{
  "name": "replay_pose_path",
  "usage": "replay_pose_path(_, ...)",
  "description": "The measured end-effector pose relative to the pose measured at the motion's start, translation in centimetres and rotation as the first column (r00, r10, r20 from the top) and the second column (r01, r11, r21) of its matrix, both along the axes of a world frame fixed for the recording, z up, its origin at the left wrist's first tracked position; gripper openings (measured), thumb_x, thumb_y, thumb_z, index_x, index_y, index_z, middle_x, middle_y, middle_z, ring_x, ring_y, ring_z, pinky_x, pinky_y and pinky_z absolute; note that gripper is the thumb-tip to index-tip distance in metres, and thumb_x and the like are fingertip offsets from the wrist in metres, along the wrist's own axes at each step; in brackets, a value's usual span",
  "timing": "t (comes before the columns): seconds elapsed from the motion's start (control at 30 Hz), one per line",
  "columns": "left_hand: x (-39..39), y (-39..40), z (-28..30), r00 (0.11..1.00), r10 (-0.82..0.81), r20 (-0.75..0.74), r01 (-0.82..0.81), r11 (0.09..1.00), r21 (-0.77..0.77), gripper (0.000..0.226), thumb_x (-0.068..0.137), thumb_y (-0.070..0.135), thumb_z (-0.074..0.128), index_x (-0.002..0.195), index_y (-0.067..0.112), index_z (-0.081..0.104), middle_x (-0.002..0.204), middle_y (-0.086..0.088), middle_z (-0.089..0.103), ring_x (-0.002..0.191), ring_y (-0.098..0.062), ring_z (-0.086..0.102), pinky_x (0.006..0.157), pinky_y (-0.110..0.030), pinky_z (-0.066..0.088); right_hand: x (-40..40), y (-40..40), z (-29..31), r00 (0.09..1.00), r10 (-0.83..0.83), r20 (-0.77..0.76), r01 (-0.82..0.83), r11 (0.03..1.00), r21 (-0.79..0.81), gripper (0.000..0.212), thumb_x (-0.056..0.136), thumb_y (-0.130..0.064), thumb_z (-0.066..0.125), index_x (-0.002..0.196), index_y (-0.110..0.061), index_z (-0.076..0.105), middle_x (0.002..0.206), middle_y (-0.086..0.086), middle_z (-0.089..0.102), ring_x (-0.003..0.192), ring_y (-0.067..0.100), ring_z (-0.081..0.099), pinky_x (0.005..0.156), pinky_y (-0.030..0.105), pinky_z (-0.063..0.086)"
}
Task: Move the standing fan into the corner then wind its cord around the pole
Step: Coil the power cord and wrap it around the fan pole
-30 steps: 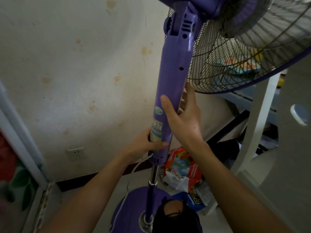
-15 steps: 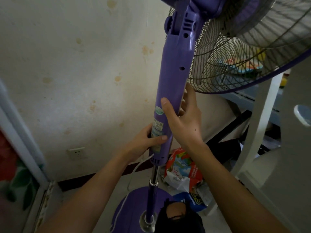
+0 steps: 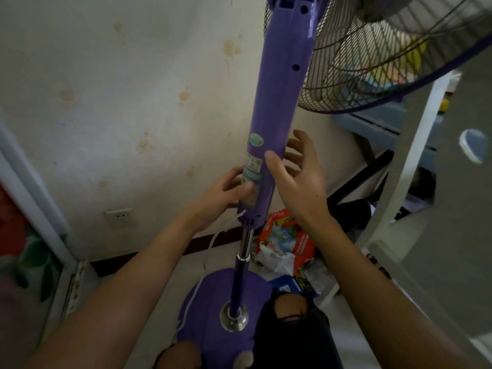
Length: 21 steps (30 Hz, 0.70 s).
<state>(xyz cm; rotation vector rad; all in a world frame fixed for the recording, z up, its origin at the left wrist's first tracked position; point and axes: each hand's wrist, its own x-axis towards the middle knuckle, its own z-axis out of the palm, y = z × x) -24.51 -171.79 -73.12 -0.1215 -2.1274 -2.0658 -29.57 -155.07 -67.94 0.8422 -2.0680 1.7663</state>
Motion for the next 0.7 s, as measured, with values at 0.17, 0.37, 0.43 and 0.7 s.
replay_pose_path(0.17, 1.7, -2.5, -2.1, 0.987, 0.118, 0.109, -0.114, 0.993, -0.043, 0.064, 0.078, 0.070, 0.055, 0.130, 0.033, 0.054, 0.127, -0.002, 0.066, 0.118, -0.019, 0.063, 0.096, -0.048, 0.050, 2.2, 1.0, -3.4, 0.985, -0.108, -0.137, 0.103, 0.994, -0.046, 0.024, 0.090, -0.032, 0.062, 0.108, -0.016, 0.056, 0.084, 0.000, 0.057, 0.073, 0.006, 0.058, 0.062, 0.020, 0.048)
replay_pose_path(0.37, 5.6, -6.3, -8.3, 0.936, 0.240, 0.256, -0.222, 0.970, -0.100, 0.056, 0.086, 0.069, 0.050, 0.121, 0.026, 0.062, 0.115, -0.002, 0.072, 0.105, -0.016, 0.071, 0.094, -0.045, 0.055, 5.2, 0.0, -8.6, 0.968, 0.124, -0.219, -0.103, 0.989, 0.107, 0.007, 0.092, -0.019, 0.061, 0.096, -0.014, 0.062, 0.067, -0.004, 0.060, 0.056, 0.006, 0.058, 0.054, 0.020, 0.046)
replay_pose_path(0.43, 6.6, -7.0, -9.5, 0.910, 0.280, 0.307, -0.268, 0.960, -0.082, 0.046, 0.095, 0.059, 0.048, 0.121, 0.024, 0.063, 0.112, -0.002, 0.074, 0.104, -0.017, 0.072, 0.093, -0.045, 0.056, 5.5, -0.2, -9.4, 0.968, 0.172, -0.183, -0.146, 0.978, 0.147, 0.004, 0.092, -0.019, 0.061, 0.096, -0.017, 0.061, 0.066, -0.006, 0.061, 0.056, 0.010, 0.058, 0.054, 0.020, 0.046)
replay_pose_path(0.7, 12.4, -6.6, -14.5, 0.790, 0.412, 0.454, -0.373, 0.911, -0.176, 0.023, 0.095, 0.006, 0.053, 0.111, 0.017, 0.065, 0.099, -0.002, 0.075, 0.093, -0.019, 0.070, 0.080, -0.037, 0.050, 6.7, -0.8, -14.2, 0.851, 0.525, 0.036, -0.466, 0.721, 0.513, 0.006, 0.088, -0.005, 0.066, 0.094, -0.003, 0.066, 0.062, 0.000, 0.060, 0.051, 0.006, 0.050, 0.056, 0.015, 0.040)
